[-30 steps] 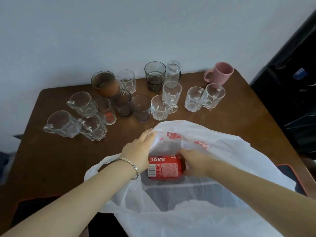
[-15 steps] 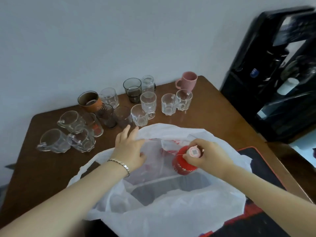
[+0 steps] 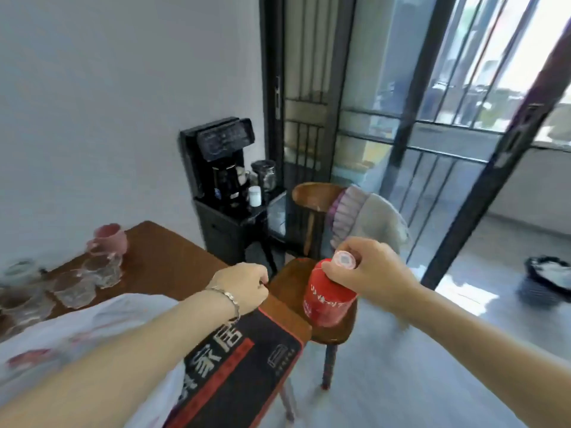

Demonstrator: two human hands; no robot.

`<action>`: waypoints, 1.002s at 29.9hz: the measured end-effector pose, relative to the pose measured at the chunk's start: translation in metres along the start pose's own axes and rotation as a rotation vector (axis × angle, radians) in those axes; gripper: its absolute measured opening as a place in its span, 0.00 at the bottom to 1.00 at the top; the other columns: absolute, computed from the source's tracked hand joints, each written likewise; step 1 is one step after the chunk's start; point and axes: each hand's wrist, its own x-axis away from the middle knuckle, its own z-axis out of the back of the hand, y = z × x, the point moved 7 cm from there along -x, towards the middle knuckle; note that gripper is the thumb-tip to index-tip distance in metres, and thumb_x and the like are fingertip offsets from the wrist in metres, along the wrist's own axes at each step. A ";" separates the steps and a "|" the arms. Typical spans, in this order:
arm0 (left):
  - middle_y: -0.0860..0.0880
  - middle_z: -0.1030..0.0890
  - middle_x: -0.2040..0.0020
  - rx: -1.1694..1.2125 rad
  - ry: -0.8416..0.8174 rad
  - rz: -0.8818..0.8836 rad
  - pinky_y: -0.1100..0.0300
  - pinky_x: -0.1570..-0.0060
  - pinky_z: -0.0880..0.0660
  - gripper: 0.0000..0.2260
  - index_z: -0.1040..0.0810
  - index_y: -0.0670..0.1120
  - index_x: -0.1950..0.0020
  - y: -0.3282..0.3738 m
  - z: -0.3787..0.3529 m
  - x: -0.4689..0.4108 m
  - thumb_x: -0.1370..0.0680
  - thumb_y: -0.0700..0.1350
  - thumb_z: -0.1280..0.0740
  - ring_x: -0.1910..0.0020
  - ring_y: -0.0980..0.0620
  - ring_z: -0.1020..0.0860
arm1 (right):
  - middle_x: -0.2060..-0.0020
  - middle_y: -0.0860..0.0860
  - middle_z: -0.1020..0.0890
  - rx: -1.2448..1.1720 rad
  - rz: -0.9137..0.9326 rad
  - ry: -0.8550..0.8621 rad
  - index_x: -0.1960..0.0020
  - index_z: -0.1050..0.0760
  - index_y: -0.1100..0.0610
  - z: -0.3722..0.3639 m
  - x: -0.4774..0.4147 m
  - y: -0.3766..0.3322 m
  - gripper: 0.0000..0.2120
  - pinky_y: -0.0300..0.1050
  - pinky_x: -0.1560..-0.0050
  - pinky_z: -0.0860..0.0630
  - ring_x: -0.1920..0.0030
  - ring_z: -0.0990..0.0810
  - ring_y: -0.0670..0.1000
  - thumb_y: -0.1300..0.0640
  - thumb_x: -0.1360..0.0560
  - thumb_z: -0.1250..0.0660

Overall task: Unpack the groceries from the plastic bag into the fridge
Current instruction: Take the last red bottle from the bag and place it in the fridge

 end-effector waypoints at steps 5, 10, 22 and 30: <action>0.50 0.21 0.44 0.050 -0.099 -0.269 0.56 0.44 0.25 0.11 0.23 0.49 0.43 0.229 -0.027 -0.041 0.23 0.46 0.39 0.45 0.49 0.23 | 0.59 0.48 0.19 0.055 -0.296 0.204 0.55 0.25 0.49 0.141 0.074 0.152 0.13 0.40 0.64 0.25 0.58 0.21 0.50 0.41 0.31 0.32; 0.49 0.20 0.43 -0.057 -0.196 -0.555 0.58 0.45 0.25 0.11 0.22 0.50 0.46 0.447 -0.064 -0.038 0.25 0.47 0.39 0.45 0.48 0.22 | 0.50 0.51 0.18 0.181 -0.542 0.359 0.47 0.23 0.52 0.260 0.172 0.280 0.17 0.41 0.57 0.29 0.54 0.24 0.50 0.42 0.28 0.34; 0.45 0.21 0.41 -0.405 -0.226 -1.310 0.54 0.41 0.27 0.14 0.22 0.44 0.41 0.891 -0.144 0.067 0.23 0.45 0.41 0.41 0.44 0.23 | 0.51 0.49 0.18 0.300 -1.232 0.666 0.56 0.23 0.52 0.476 0.441 0.484 0.13 0.44 0.55 0.29 0.48 0.21 0.53 0.44 0.30 0.36; 0.45 0.22 0.39 -0.354 -0.243 -1.720 0.61 0.43 0.29 0.15 0.24 0.42 0.38 1.130 -0.135 0.197 0.22 0.45 0.42 0.39 0.47 0.25 | 0.55 0.49 0.19 0.390 -1.565 0.972 0.54 0.22 0.54 0.617 0.617 0.505 0.16 0.43 0.58 0.29 0.52 0.21 0.53 0.42 0.30 0.36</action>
